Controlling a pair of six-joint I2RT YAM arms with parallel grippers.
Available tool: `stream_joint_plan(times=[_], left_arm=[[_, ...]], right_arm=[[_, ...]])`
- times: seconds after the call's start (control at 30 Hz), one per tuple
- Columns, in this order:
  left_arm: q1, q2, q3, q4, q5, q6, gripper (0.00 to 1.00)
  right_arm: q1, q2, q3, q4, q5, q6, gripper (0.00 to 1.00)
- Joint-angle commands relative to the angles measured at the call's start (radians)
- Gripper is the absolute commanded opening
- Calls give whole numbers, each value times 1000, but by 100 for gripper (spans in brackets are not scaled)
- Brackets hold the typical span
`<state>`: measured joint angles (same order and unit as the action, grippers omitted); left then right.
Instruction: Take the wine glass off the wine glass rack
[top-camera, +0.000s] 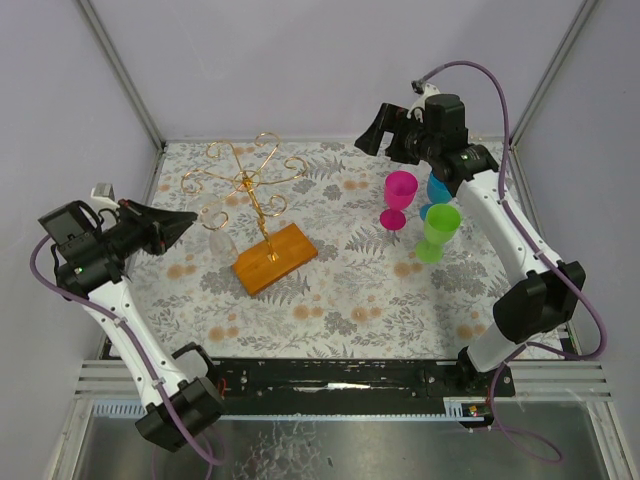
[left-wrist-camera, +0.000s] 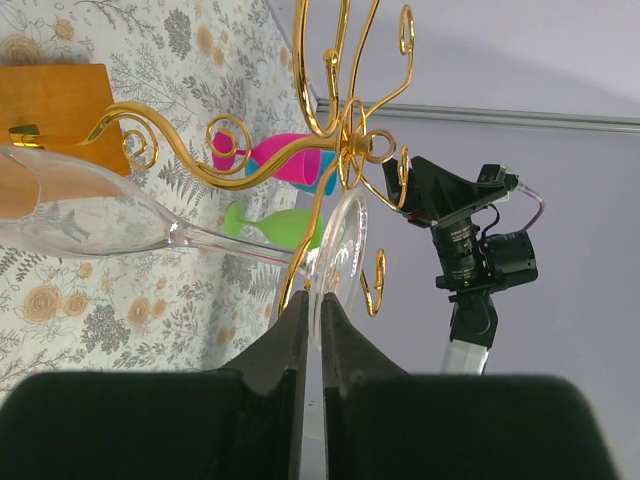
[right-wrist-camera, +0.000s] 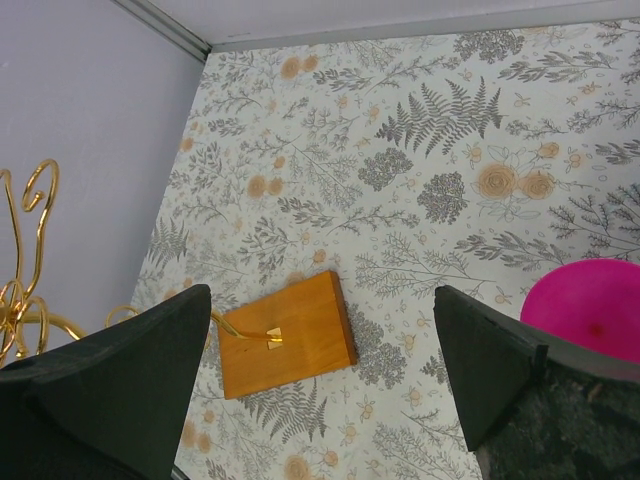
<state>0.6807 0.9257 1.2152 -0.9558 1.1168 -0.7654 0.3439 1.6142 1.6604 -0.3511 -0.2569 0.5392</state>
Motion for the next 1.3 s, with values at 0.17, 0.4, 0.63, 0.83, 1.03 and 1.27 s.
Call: stream_joint_plan(times=[0.17, 0.4, 0.63, 0.83, 1.03, 1.27], left_arm=[[-3, 10, 13, 80, 58, 2, 0], [-21, 1, 26, 80, 80, 5, 0], [-80, -4, 12, 167, 73, -54, 0], [-178, 6, 27, 215, 40, -92, 0], [-228, 34, 46, 237, 51, -98, 0], [-324, 64, 65, 257, 68, -95, 0]], right_arm=[[-3, 12, 59, 47, -28, 8, 99], [-2, -5, 33, 53, -30, 14, 99], [-2, -15, 18, 70, -41, 27, 99], [-2, -23, 22, 66, -37, 24, 99], [-2, -37, 11, 68, -30, 27, 99], [-2, -66, -8, 72, -11, 34, 99]])
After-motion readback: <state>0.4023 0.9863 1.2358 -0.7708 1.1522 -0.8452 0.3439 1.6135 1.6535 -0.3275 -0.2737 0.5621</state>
